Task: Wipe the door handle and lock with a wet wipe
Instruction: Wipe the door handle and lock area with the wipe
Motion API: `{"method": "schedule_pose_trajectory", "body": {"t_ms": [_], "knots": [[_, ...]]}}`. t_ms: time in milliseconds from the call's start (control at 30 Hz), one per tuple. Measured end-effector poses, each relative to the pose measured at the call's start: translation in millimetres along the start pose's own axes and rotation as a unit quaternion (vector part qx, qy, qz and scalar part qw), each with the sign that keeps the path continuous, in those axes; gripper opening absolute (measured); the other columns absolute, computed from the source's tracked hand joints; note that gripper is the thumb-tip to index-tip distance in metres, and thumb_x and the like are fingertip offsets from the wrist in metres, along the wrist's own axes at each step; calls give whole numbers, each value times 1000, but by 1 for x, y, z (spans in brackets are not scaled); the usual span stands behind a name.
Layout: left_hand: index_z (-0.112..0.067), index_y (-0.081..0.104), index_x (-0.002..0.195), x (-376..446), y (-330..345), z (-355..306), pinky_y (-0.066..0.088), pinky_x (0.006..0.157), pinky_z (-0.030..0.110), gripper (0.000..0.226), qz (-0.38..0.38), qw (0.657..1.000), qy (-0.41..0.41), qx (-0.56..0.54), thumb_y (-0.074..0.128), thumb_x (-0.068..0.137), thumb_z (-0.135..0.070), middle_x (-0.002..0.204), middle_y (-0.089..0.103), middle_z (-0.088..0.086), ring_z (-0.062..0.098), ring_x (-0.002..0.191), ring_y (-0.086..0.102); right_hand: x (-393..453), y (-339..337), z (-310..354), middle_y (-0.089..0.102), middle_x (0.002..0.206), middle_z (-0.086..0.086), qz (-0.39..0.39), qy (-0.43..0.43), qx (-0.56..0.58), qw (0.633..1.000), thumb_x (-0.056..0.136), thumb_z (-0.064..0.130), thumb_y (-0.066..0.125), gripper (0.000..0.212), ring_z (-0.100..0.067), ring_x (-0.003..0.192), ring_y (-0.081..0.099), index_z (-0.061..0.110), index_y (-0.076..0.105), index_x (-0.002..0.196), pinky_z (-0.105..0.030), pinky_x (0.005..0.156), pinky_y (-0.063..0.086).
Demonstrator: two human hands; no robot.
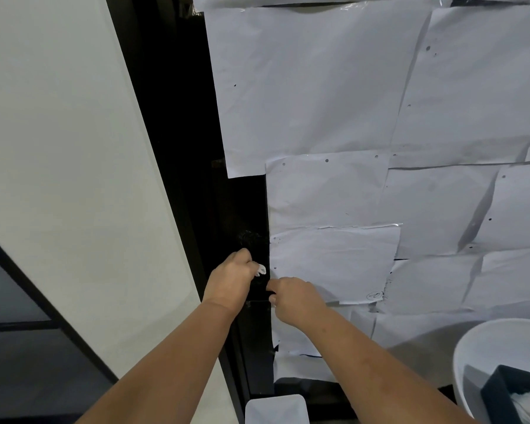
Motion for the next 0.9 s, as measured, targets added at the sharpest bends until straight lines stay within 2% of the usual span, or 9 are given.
{"method": "schedule_pose_trajectory", "body": {"t_ms": [200,300,400,500,533,667,767,900], "knots": [[-13,68,79,1,7,5,54,53,29,17,10,999,-1,44,82,71,-7,83,57,2,17,72,55,-3,0,0,64,101,-7,-11,-7,8,1000,93,16,45,24,-27,93,60,17,57,115,-35,71,39],[-11,61,66,0,-9,14,48,42,27,21,-31,996,-82,2,80,72,-12,69,54,4,18,54,53,-2,1,-1,64,101,-7,-10,-9,9,1000,92,14,46,26,-27,92,60,17,57,116,-33,69,36],[-12,63,67,-2,-12,15,39,42,23,18,-16,994,-110,19,78,75,-12,67,56,4,17,52,53,-2,1,-1,64,101,-7,-11,-8,13,1000,92,12,47,27,-27,92,60,18,57,115,-31,68,32],[-11,60,56,1,-19,10,38,35,21,29,-35,993,-108,14,89,58,-7,61,53,4,18,45,51,-2,1,0,64,100,-6,-4,-7,9,1000,91,11,47,26,-26,92,60,17,57,114,-32,69,32],[-11,61,56,1,-20,3,39,34,22,30,-35,995,-84,31,90,53,-7,63,53,3,18,49,51,-3,1,1,62,97,-6,-2,-7,8,1000,91,11,47,24,-26,92,59,16,57,112,-32,69,32],[-17,68,67,-1,-7,-14,33,42,21,29,13,996,-16,85,87,50,-2,81,53,-1,17,74,50,-4,-3,3,48,82,0,-3,-15,0,1000,93,14,45,11,-27,87,58,14,54,99,-33,68,31],[-19,68,67,1,-6,-15,36,42,21,30,15,996,-5,91,88,50,-4,83,53,-2,16,75,51,-4,-4,3,47,82,0,-2,-15,-2,1000,93,14,45,11,-27,88,58,14,54,100,-33,68,31],[-18,73,80,-7,-13,-2,43,37,24,42,-37,998,-44,34,91,45,-3,78,54,0,17,67,54,-4,-3,1,57,89,-6,-7,-13,2,1000,93,14,45,18,-27,89,59,16,56,107,-32,67,31]]}}
Point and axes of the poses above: each hand's wrist, its own x-axis towards the middle knuckle, its own y-axis out of the palm, z = x × y, the point moved 8 cm from there along x, towards the middle knuckle
